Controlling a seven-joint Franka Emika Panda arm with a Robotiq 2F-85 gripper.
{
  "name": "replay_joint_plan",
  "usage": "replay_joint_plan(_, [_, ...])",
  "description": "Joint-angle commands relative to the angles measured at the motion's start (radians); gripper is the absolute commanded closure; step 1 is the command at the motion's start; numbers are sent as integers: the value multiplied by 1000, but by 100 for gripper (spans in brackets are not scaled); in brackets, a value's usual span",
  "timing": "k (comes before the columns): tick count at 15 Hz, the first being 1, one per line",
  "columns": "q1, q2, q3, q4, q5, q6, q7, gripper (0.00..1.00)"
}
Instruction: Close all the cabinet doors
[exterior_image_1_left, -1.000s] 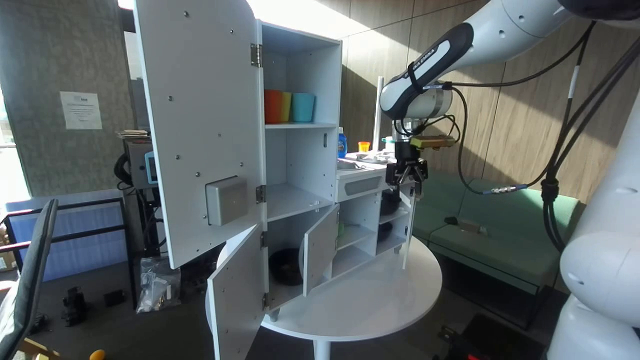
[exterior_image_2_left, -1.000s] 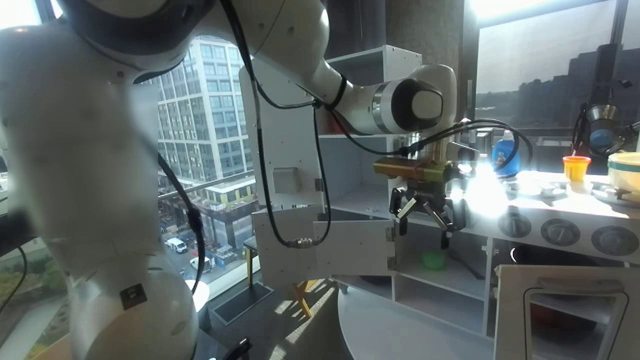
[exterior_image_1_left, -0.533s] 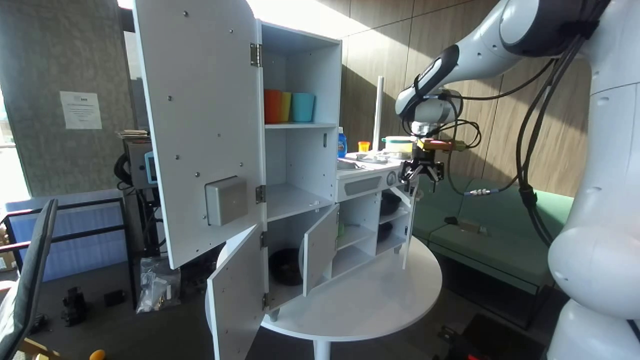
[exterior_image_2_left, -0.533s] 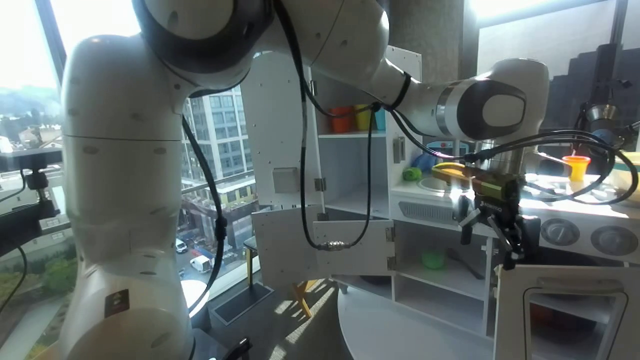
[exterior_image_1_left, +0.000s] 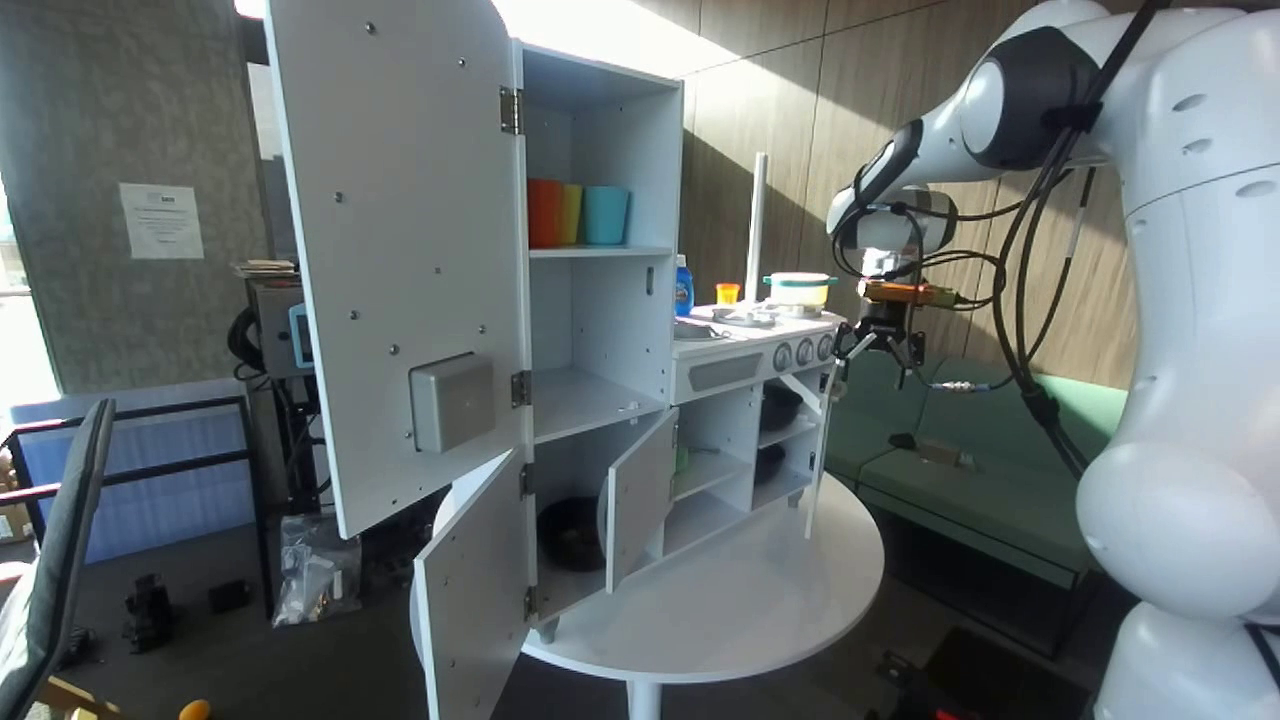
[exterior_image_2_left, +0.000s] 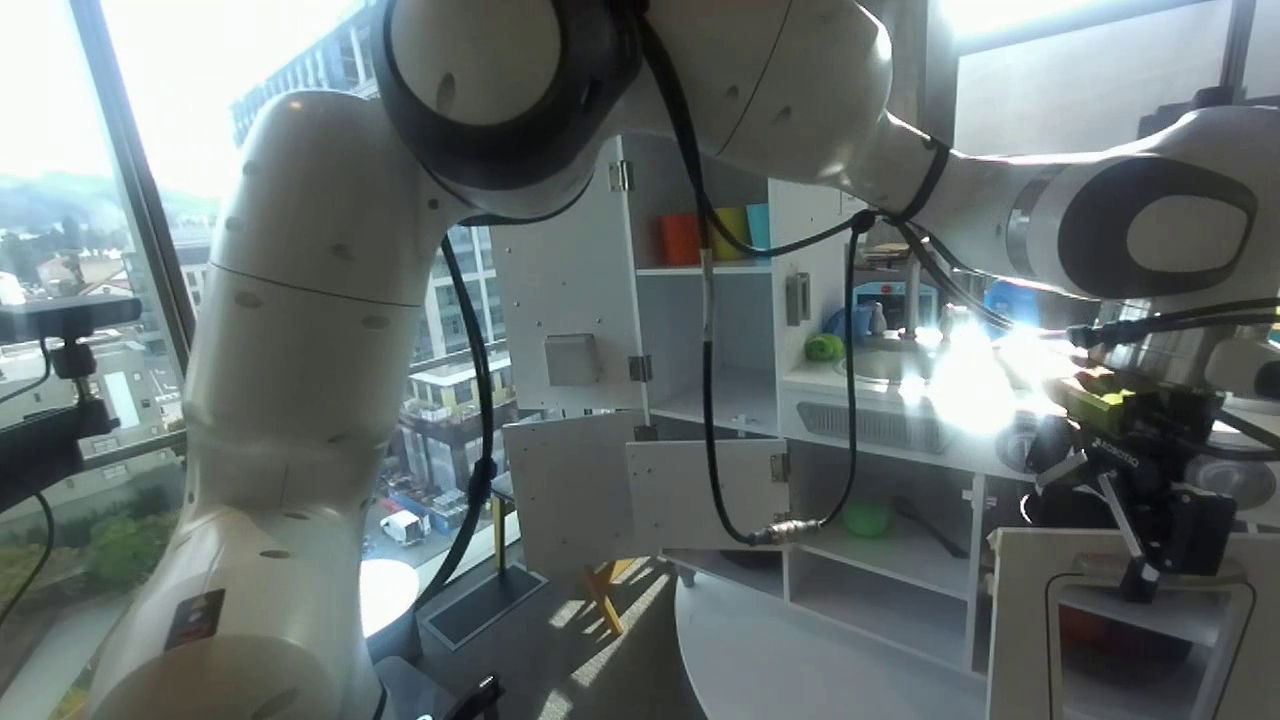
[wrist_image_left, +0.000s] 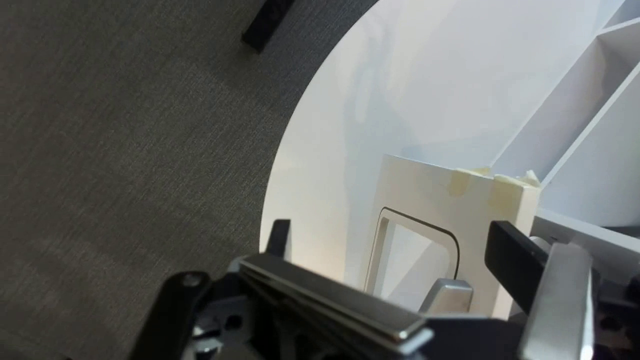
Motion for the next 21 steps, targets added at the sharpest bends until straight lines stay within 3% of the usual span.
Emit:
replay_joint_plan(1, [-34, 98, -1, 122, 30, -59, 67, 0])
replay_joint_plan(6, [-46, 186, 49, 173, 108, -18, 87, 0])
replay_joint_plan(11, [-54, 163, 98, 148, 234, -1, 50, 0])
replay_joint_plan(15, [0, 59, 37, 54, 89, 34, 76, 0])
replay_joint_plan(21, [58, -234, 36, -224, -144, 55, -127, 0])
